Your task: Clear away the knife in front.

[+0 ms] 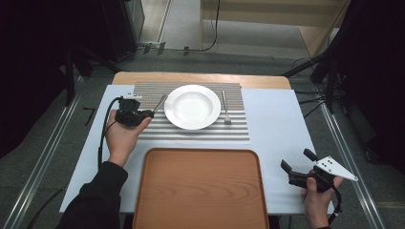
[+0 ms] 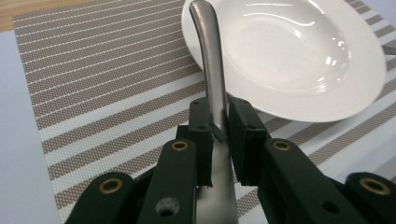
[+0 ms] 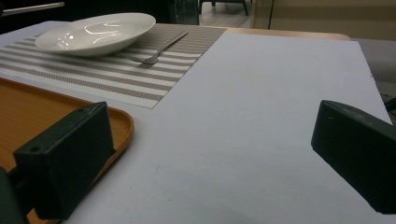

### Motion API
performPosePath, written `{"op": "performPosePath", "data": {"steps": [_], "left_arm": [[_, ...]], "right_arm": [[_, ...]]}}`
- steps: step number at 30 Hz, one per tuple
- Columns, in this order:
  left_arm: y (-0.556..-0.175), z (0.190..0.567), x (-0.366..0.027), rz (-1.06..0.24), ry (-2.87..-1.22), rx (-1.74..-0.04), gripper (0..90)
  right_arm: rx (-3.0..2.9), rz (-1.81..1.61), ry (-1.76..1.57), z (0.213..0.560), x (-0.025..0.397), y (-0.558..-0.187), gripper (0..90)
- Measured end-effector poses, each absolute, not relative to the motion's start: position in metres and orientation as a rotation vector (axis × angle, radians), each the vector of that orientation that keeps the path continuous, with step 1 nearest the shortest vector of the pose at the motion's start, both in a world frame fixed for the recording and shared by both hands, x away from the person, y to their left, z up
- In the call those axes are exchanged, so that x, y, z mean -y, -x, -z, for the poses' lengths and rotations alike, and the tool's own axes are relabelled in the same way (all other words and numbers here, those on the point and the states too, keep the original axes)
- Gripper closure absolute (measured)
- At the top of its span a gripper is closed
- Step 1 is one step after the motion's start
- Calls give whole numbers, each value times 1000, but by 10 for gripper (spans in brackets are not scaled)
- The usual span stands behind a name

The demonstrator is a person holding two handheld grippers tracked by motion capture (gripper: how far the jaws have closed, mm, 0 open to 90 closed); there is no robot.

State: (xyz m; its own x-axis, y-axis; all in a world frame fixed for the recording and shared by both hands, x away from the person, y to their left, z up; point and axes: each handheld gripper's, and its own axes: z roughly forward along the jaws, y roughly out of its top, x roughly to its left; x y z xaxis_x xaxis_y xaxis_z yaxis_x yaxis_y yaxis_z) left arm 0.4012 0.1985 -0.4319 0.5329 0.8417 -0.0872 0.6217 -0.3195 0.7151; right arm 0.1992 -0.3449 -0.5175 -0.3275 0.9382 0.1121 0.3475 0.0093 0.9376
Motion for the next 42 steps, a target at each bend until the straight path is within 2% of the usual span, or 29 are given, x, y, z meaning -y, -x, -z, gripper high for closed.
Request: {"op": "performPosePath", "data": {"steps": [19,42], "left_arm": [[-353,419,-189,-381,-2029,-1075,792],[-291,439,-176,-366,-2007,-1018,792]], "right_arm": [[-1715,-1321,-1326,518,345,-199,0],[-1711,-1327,-1322,518,345,-199,0]]}}
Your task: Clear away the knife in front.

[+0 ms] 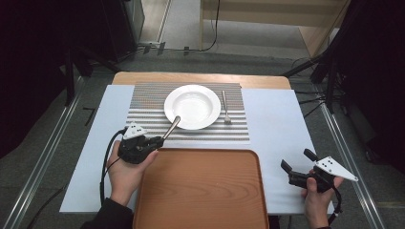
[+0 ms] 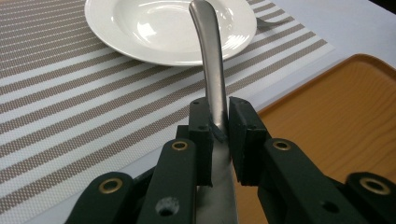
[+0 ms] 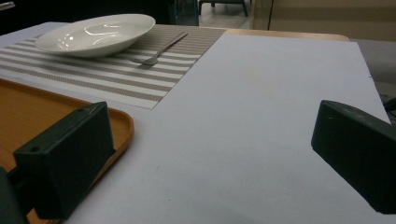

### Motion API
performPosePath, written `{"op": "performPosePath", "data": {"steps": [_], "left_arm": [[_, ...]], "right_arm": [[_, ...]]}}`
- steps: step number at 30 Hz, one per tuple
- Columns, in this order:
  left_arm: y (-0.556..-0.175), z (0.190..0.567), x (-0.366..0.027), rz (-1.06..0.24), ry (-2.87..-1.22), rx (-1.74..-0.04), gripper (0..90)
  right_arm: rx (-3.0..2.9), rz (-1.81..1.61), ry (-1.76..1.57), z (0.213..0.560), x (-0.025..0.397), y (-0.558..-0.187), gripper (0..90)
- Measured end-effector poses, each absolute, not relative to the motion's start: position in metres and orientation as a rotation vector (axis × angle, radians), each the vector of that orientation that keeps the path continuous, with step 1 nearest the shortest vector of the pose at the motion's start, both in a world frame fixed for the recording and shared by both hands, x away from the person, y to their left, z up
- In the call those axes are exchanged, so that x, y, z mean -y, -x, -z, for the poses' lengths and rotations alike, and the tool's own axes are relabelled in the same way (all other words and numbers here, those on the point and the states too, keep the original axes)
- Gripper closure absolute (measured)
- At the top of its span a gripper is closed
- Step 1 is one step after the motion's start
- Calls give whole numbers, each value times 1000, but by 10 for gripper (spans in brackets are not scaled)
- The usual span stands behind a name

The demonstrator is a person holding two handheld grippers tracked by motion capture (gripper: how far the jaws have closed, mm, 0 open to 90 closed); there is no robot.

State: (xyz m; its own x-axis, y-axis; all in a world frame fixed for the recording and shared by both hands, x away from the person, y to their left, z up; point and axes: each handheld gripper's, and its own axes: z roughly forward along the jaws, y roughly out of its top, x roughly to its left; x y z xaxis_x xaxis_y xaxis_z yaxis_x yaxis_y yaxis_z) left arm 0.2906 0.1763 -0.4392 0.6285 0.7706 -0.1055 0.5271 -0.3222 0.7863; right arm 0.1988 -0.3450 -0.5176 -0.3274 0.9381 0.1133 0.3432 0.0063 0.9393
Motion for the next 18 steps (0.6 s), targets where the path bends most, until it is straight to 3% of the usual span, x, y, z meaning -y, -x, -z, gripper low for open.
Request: {"op": "performPosePath", "data": {"steps": [18], "left_arm": [[-243,467,-175,-317,-1983,-1035,792]], "right_arm": [[-1698,-1327,-1332,518,345,-198,0]]}}
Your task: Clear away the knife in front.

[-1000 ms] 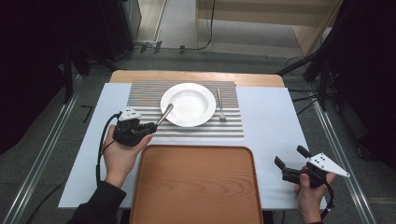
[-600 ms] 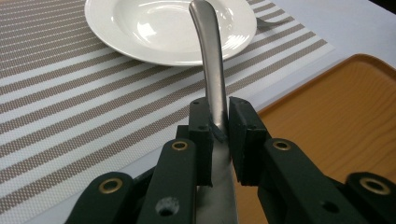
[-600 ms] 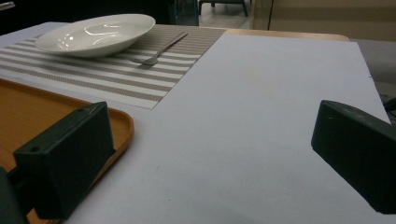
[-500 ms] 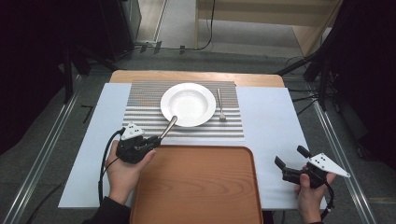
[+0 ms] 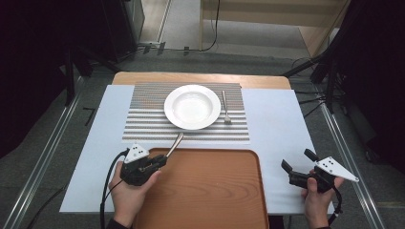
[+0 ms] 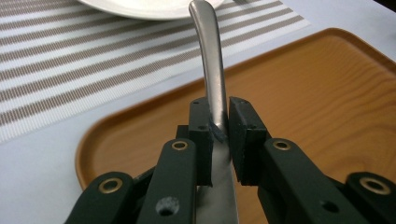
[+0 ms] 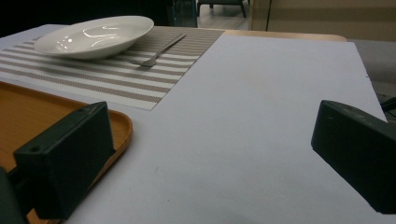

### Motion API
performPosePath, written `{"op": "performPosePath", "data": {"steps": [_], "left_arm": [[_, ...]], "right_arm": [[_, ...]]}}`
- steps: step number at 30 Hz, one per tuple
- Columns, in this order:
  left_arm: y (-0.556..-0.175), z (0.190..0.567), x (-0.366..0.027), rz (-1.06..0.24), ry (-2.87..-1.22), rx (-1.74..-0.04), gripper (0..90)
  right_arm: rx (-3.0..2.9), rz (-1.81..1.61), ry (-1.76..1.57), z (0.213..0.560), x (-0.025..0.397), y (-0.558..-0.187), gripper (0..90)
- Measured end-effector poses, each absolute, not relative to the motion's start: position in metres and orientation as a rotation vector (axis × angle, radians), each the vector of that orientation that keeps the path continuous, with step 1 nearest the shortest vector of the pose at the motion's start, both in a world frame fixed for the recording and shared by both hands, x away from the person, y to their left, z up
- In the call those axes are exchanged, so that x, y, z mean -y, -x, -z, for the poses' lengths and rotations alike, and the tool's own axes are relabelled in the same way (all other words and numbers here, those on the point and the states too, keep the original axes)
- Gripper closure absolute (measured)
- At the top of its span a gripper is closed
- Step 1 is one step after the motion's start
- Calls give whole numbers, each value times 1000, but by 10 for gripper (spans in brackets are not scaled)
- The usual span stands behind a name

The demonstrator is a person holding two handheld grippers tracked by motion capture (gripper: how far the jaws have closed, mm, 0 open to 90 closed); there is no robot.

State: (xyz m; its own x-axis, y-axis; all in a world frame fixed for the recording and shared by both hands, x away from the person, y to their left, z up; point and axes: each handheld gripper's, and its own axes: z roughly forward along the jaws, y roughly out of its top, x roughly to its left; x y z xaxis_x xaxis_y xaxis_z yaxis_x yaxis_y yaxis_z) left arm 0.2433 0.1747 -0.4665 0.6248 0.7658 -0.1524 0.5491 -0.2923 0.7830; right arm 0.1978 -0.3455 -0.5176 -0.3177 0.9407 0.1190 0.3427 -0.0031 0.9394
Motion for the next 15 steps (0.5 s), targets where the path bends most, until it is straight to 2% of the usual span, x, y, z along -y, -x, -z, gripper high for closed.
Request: {"op": "performPosePath", "data": {"steps": [15], "left_arm": [[-208,485,-180,-311,-2016,-1063,791]], "right_arm": [[-1702,-1305,-1330,518,344,-199,0]]}}
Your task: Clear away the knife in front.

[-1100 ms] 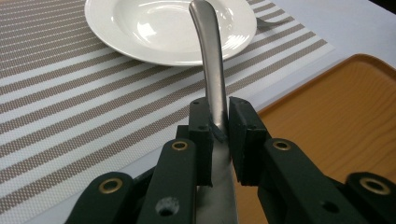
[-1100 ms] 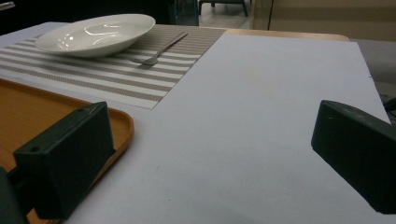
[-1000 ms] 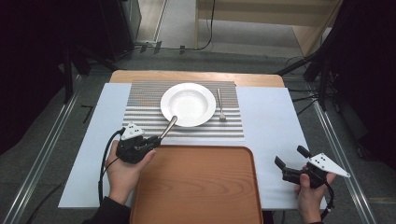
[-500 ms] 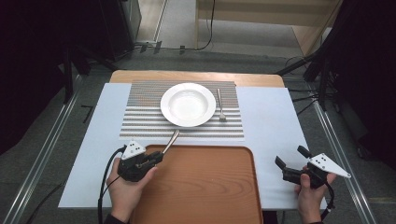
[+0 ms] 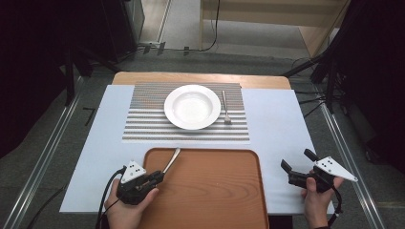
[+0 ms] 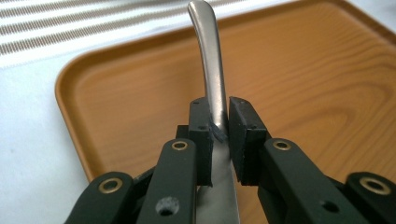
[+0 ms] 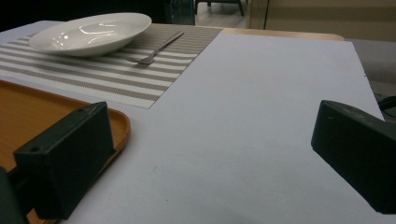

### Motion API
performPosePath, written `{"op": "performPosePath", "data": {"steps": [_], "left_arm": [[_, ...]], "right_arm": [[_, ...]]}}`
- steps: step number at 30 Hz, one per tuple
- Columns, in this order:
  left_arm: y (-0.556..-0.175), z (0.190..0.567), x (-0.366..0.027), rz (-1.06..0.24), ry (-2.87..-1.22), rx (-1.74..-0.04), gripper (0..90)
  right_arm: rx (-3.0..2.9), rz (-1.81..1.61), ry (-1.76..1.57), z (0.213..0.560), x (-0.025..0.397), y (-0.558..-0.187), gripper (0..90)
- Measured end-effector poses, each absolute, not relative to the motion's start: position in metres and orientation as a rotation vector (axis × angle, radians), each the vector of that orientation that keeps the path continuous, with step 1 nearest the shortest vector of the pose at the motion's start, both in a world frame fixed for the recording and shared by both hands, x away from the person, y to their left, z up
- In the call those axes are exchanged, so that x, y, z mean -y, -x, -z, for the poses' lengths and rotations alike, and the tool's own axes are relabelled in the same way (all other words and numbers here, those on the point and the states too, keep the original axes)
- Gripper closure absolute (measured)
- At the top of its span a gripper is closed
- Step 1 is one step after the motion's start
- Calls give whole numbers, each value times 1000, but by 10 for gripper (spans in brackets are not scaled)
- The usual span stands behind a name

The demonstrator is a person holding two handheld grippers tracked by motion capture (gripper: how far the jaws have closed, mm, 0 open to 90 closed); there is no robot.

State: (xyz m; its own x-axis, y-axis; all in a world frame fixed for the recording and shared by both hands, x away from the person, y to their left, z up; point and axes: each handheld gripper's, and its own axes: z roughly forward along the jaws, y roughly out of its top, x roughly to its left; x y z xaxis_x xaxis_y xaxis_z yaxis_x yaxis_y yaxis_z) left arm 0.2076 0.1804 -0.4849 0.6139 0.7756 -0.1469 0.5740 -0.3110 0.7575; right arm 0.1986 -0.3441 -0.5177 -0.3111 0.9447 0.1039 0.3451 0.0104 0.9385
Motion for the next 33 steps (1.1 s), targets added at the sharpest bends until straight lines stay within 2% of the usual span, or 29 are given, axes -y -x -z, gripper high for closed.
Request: {"op": "performPosePath", "data": {"steps": [10,24,28,29,32,33], "left_arm": [[-202,489,-159,-316,-2086,-1057,791],[-206,498,-149,-322,-2174,-1094,787],[-209,496,-157,-254,-2102,-1076,680],[-210,495,-159,-256,-2082,-1065,679],[-212,490,-161,-288,-2049,-1020,779],[-213,489,-160,-291,-2045,-1009,839]], "right_arm": [[-1710,-1291,-1320,518,343,-199,0],[-1716,-1294,-1316,517,343,-200,0],[-1722,-1289,-1310,517,342,-200,0],[-1723,-1290,-1310,517,342,-200,0],[-1724,-1290,-1310,517,342,-201,0],[-1725,-1289,-1310,517,342,-201,0]]}}
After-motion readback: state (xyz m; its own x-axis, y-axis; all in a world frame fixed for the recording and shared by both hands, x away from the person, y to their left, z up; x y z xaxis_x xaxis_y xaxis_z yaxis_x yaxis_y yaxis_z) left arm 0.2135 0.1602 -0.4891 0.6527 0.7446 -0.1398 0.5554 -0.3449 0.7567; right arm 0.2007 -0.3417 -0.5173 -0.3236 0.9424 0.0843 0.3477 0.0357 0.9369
